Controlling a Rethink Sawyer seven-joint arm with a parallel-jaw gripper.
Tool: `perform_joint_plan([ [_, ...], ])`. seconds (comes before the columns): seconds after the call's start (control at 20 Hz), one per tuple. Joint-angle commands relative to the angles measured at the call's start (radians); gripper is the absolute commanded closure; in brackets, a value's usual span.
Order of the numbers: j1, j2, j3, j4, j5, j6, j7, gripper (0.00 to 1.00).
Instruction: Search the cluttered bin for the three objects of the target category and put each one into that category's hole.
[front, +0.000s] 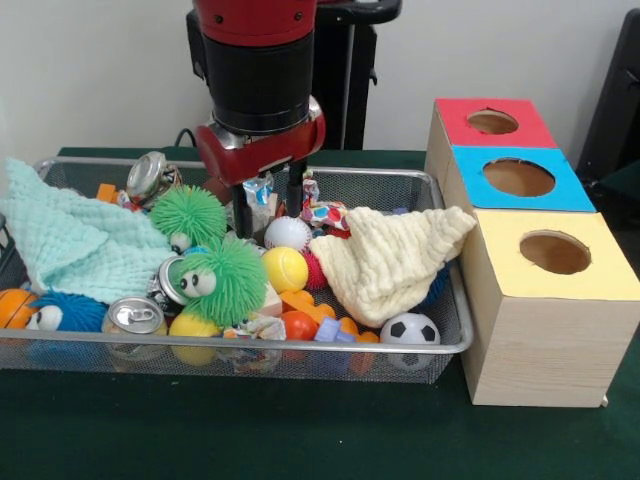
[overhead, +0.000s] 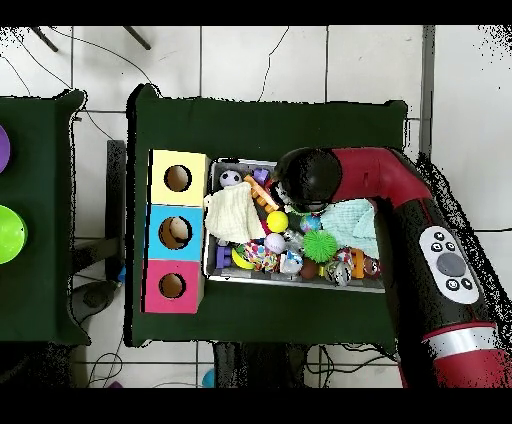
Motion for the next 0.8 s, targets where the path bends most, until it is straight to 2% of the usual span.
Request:
perform_joint_plan([
  [0.05,-0.004,0.047,0.079,-0.072,-0.065,0.137,-0.358,0.0],
  [0.35,0.129,0.076,-0.025,-0.15,-0.14,0.155,-0.145,0.0],
  [0.45,0.154,0.087,-0.041,-0.165,-0.14,0.151,-0.098,0.0],
  [0.6,0.171,0.101,-0.047,-0.175,-0.122,0.124,-0.06,0.0],
  [0.8,0.201,0.113,-0.072,-0.188,-0.149,0.105,-0.055,0.0],
])
